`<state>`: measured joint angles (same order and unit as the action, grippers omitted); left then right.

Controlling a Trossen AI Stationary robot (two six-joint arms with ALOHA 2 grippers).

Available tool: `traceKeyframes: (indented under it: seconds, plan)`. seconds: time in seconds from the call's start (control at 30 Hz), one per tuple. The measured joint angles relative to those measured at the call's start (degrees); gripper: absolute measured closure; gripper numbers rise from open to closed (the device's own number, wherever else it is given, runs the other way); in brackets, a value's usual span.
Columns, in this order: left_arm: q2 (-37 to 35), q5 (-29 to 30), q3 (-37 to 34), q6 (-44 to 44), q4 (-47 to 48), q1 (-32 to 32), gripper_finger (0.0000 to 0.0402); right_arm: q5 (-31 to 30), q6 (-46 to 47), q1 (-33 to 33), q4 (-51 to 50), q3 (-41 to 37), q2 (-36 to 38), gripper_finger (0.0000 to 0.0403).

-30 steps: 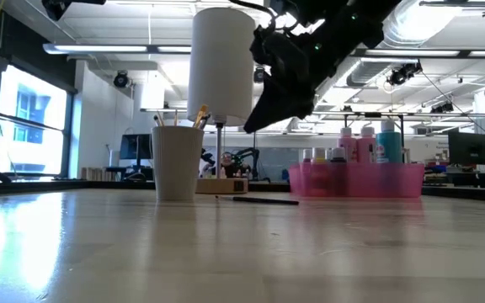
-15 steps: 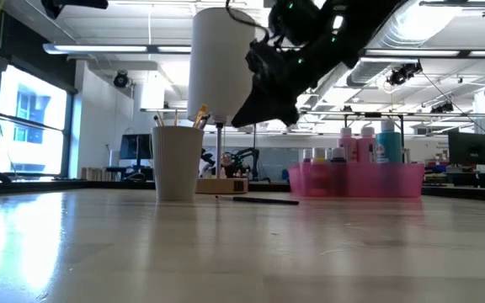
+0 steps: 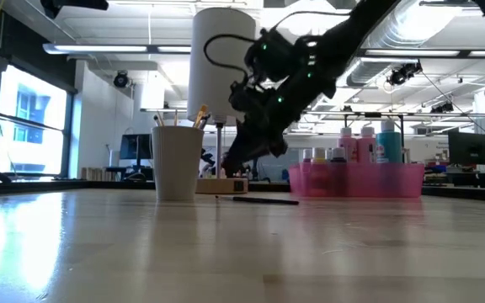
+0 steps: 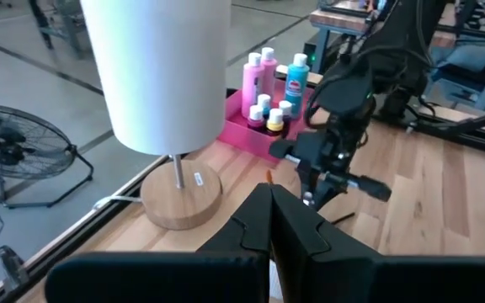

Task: Pick & Place Paint Supplies
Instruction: Put the silver eyeshadow brush into the white cup

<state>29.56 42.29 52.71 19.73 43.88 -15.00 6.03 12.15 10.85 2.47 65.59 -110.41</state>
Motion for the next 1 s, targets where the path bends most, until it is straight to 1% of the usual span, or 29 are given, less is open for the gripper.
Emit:
traceKeyframes:
  seconds: [0.13, 0.23, 0.33, 0.4, 0.6, 0.7, 0.8, 0.87, 1.0]
  plan:
    - [0.0, 1.6, 0.0, 0.0, 0.0, 0.0, 0.0402, 0.6, 0.1, 1.4, 1.0, 0.3, -2.4, 0.04]
    - [0.0, 1.9, 0.0, 0.0, 0.0, 0.0, 0.0402, 1.9, 0.2, 1.8, 2.3, 0.3, -3.4, 0.04]
    - [0.0, 1.8, 0.0, 0.0, 0.0, 0.0, 0.0402, 1.5, -0.4, 1.6, 2.6, 0.3, -3.5, 0.0392]
    - [0.0, 1.8, 0.0, 0.0, 0.0, 0.0, 0.0402, 1.7, -1.1, 1.5, 3.1, 0.3, -3.5, 0.0376]
    - [0.0, 1.8, 0.0, 0.0, 0.0, 0.0, 0.0402, 1.7, -1.7, 0.7, 5.2, 0.4, -4.3, 0.0295]
    - [0.0, 1.8, 0.0, 0.0, 0.0, 0.0, 0.0402, 1.9, -1.8, 0.5, 5.3, 0.3, -5.3, 0.0266]
    - [0.0, 1.8, 0.0, 0.0, 0.0, 0.0, 0.0402, 1.1, -1.9, 0.1, 6.1, 0.3, -6.1, 0.0255]
    - [0.0, 1.8, 0.0, 0.0, 0.0, 0.0, 0.0402, -0.3, -1.9, -0.1, 8.3, 0.3, -7.1, 0.0253]
    - [0.0, 1.8, 0.0, 0.0, 0.0, 0.0, 0.0402, -1.4, -1.9, -0.1, 8.8, 0.3, -8.0, 0.0257]
